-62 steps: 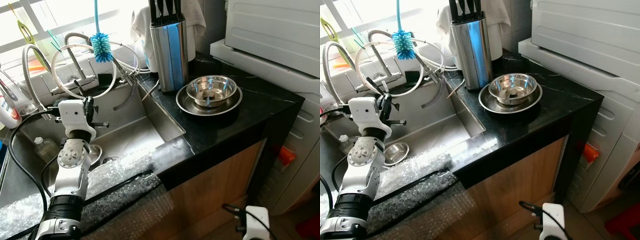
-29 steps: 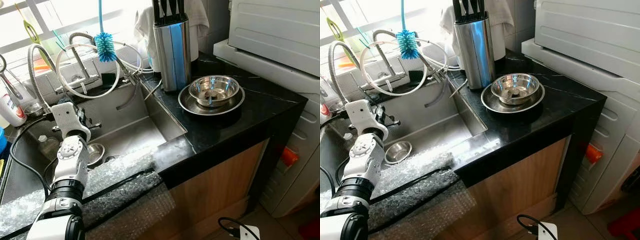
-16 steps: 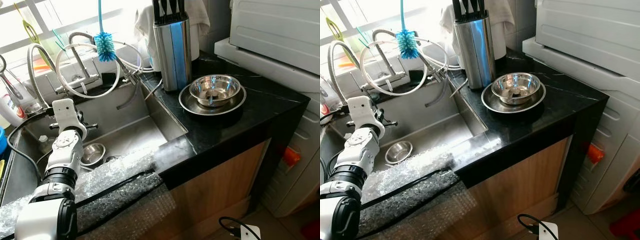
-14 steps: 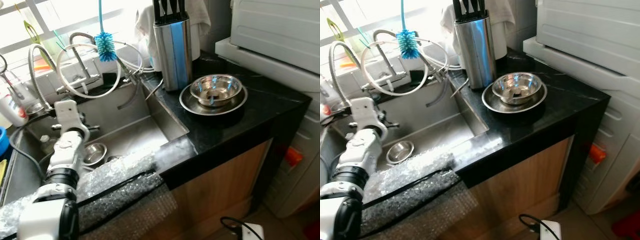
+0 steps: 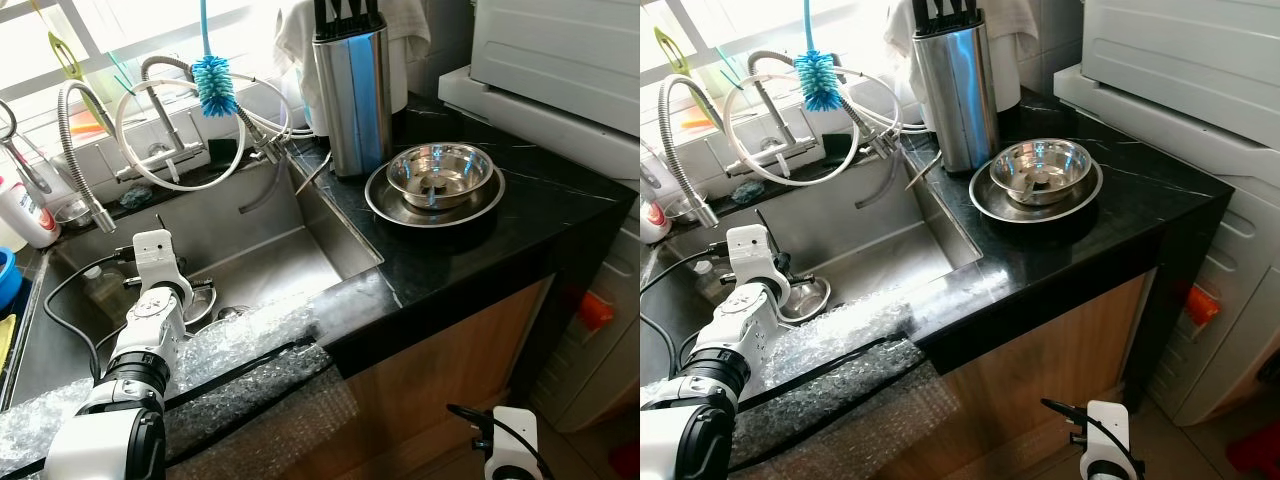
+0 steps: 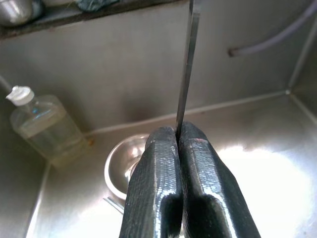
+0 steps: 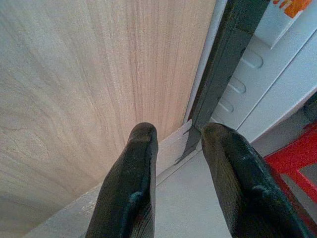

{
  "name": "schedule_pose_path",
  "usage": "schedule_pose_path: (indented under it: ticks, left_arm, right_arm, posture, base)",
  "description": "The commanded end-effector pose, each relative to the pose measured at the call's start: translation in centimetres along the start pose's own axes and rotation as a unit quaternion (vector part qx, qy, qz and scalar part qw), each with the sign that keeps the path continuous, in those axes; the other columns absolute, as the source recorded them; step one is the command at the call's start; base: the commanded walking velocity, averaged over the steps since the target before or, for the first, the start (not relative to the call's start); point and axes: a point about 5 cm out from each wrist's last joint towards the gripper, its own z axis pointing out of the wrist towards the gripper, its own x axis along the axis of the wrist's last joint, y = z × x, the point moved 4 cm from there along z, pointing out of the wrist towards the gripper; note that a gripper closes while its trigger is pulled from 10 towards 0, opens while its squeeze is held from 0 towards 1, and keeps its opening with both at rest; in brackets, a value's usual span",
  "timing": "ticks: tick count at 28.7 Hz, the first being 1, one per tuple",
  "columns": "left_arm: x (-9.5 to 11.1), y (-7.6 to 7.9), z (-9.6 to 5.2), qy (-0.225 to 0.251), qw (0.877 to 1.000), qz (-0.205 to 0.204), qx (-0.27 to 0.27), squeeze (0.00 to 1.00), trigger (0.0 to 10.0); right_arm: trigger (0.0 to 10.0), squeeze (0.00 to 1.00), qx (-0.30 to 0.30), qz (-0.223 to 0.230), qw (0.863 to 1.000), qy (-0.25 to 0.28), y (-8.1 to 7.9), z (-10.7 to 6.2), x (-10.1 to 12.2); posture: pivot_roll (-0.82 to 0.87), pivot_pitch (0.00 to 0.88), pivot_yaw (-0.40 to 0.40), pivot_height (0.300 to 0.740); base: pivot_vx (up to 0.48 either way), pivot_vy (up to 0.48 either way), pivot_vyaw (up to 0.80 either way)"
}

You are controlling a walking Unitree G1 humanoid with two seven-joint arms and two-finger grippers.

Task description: Kitchen organization

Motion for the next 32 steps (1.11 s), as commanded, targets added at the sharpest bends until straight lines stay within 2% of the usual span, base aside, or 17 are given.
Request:
schedule_pose_path:
  ticks: [1,3,4,32]
  left_arm:
    - [0.4,-1.0,0.1,0.002,1.000,0.015,0.014,0.00,10.0]
    - [0.3,-0.9,0.2,-0.001,1.000,0.017,0.013,0.00,10.0]
    - [0.3,-0.9,0.2,-0.004,1.000,0.016,0.013,1.00,10.0]
    - [0.0,-0.4,0.2,-0.009,1.000,0.015,0.000,1.00,10.0]
  right_arm:
    - [10.0,0.00,0.009,0.003,1.000,0.008,-1.1,-0.1,0.4]
    - [10.0,0.00,0.009,0.003,1.000,0.006,-1.2,-0.1,0.4]
    - [10.0,0.00,0.009,0.003,1.000,0.006,-1.2,-0.2,0.4]
    - [10.0,0.00,0.014,0.001,1.000,-0.013,-2.2,-0.6,-0.4]
  posture:
    - [-0.17,0.000,0.217,0.740]
    - [-0.17,0.000,0.217,0.740]
    - [-0.17,0.000,0.217,0.740]
    - [-0.17,0.000,0.222,0.740]
  base:
    - [0.000,0.000,0.00]
    - [0.000,0.000,0.00]
    - [0.000,0.000,0.00]
    - [0.000,0.000,0.00]
